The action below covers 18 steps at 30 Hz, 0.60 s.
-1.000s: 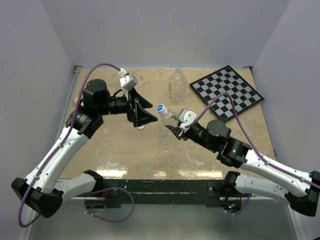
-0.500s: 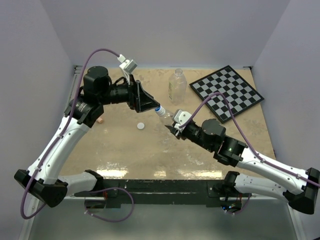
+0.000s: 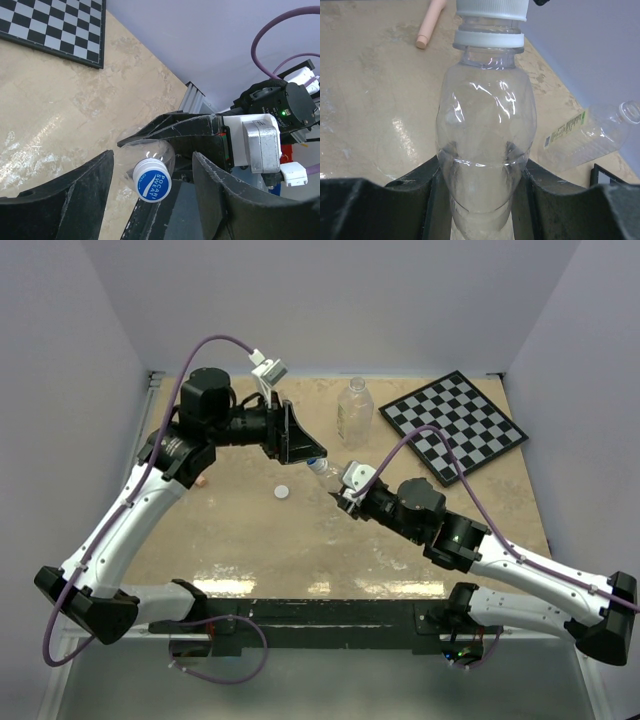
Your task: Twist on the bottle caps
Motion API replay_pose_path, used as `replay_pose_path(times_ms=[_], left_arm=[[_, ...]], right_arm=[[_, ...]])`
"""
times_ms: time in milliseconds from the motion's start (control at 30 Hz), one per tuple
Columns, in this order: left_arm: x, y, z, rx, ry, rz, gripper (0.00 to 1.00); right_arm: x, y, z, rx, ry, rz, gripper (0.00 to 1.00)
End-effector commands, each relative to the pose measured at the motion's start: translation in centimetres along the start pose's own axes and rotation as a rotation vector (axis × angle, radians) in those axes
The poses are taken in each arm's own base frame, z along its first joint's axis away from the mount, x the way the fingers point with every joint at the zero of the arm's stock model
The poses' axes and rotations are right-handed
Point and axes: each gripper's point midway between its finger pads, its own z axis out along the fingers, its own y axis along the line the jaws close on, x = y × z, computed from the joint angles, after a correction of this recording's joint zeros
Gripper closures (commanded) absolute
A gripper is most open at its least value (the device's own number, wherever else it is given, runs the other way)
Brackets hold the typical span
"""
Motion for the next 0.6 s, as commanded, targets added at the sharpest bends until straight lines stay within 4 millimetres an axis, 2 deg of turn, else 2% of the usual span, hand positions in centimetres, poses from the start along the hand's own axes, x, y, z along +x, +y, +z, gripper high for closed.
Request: replay_pose_path(times_ms=[0, 167, 567], left_arm=[[-0.3, -1.1, -0.3, 0.008, 0.000, 0.002, 0.33], [0.5, -0.4, 0.0, -0.025, 0.034, -0.001, 0.35], [1.0, -0.7, 0.1, -0.036, 0.057, 0.017, 0.44]], right_arm=[[-1.4, -0.5, 0.0, 0.020, -0.037, -0.007, 0.94], [-1.4, -0.5, 0.0, 0.023, -0.037, -0.007, 0.94], [-1.3, -0.5, 0.0, 0.023, -0.032, -0.005, 0.94]])
